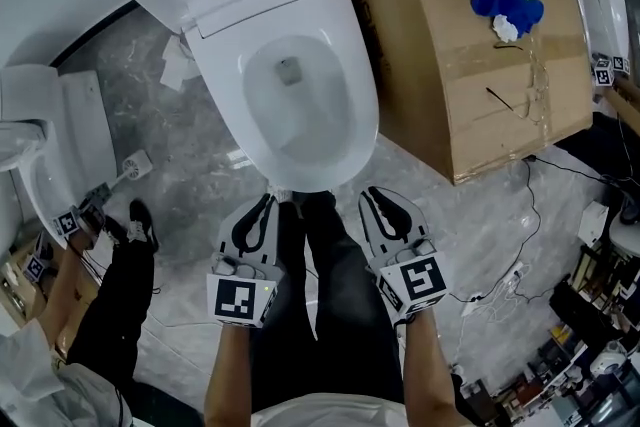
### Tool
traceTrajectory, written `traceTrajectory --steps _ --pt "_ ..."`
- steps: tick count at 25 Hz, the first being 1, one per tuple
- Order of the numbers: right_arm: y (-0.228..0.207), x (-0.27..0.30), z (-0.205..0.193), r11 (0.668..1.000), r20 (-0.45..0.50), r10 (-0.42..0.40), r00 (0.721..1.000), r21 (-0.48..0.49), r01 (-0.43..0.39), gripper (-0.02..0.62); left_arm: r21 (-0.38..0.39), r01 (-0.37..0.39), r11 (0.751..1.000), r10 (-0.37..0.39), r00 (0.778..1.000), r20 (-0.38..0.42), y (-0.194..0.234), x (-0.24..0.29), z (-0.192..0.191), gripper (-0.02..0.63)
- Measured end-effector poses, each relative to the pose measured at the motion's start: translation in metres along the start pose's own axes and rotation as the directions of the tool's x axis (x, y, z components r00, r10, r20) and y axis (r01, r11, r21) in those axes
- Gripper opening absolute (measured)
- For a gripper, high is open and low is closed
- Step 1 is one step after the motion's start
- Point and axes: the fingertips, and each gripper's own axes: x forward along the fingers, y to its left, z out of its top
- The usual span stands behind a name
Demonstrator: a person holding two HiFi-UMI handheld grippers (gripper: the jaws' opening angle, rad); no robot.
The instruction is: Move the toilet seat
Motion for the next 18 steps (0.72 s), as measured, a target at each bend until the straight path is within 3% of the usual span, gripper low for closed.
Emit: traceTrajectory --steps 6,12,18 --pt "-0.012 0.019 -0.038 0.999 -0.047 -0.004 0.999 0.031 0.005 0.089 -0.021 -0.008 1.0 0.008 0.999 -0.034 0.007 0.011 -0.037 0.014" --pt "-0.022 0.036 -0.068 0.996 -0.071 -0.02 0.997 0.082 0.026 0.12 -0.092 -0.031 0.995 0.025 0.997 -0.067 0.018 0.022 -0.072 0.016" --pt "-0.034 0.052 -0.091 0.994 -0.096 -0.032 0.995 0.098 0.041 0.15 -0.107 -0.05 0.993 0.039 0.994 -0.101 0.028 0.036 -0.1 0.061"
